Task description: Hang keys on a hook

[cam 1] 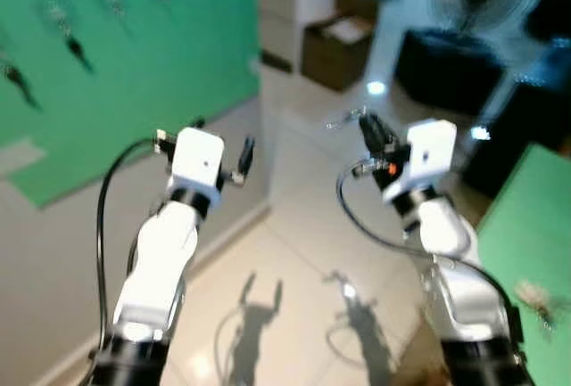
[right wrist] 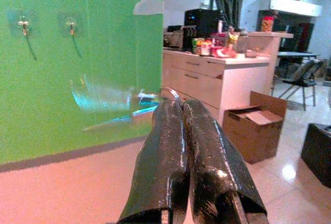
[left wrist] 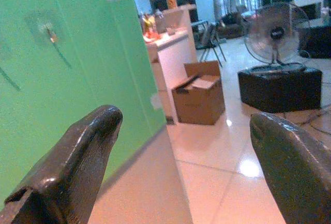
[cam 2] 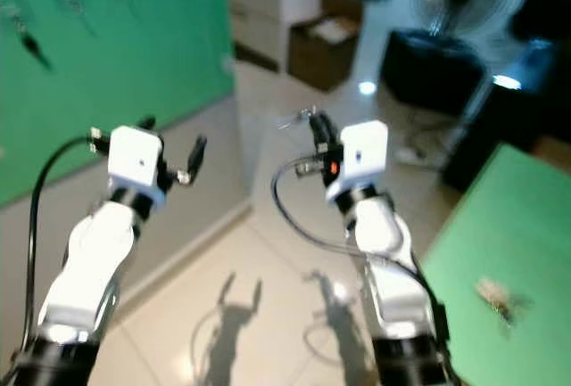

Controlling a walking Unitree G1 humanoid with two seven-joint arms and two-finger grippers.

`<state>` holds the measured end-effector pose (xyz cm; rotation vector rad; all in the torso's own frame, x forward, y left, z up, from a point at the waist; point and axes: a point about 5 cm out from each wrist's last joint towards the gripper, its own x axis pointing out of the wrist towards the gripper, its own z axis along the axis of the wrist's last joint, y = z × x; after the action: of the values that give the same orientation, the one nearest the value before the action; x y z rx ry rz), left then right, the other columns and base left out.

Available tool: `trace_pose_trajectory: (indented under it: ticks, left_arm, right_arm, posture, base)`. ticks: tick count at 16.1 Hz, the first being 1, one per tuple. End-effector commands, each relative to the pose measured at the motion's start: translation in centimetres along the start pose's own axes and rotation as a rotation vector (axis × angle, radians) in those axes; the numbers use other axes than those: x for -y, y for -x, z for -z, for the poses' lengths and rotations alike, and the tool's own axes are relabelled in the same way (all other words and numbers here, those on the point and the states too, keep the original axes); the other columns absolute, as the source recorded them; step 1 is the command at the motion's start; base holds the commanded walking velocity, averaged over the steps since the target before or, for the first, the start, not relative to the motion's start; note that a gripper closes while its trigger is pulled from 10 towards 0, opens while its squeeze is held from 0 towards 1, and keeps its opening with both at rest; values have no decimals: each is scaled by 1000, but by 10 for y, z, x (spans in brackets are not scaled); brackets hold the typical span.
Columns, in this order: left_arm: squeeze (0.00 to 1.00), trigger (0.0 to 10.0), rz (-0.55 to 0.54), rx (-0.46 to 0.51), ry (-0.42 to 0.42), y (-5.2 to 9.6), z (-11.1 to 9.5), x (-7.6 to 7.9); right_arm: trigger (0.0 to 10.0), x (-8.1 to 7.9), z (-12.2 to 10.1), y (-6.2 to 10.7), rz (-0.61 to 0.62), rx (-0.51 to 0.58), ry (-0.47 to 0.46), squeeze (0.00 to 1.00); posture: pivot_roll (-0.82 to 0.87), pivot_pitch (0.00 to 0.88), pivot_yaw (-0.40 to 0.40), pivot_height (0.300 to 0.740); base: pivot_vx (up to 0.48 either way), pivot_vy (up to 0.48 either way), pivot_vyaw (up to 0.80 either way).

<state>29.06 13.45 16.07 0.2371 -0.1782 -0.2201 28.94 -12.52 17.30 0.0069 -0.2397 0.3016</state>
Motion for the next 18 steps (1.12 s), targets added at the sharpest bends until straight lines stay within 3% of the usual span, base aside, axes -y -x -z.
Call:
trace_pose_trajectory:
  ticks: [1, 8, 12, 18]
  left_arm:
    - [0, 10000, 23, 24, 12, -3, -6, 7]
    - [0, 10000, 16, 22, 10, -3, -5, 5]
    - [0, 10000, -9, 24, 53, -3, -4, 2]
    - [0, 10000, -31, 20, 19, -5, -3, -1]
  right_arm:
    - [10000, 9, 0, 3, 26, -5, 10, 0]
    - [10000, 6, 4, 2, -19, -23, -3, 0]
    - [10000, 7, 6, 2, -38, -31, -10, 0]
    - [10000, 5, 1, -3, -52, -8, -15, 0]
  posture:
    - [-75, 0, 1, 718]
    - [-68, 0, -7, 718]
    - [-69, 0, -6, 718]
    - [-64, 0, -5, 718]
  base:
    - [352, 0, 800]
    - [351, 0, 800]
    - [0, 0, 800]
    - [0, -167, 800]
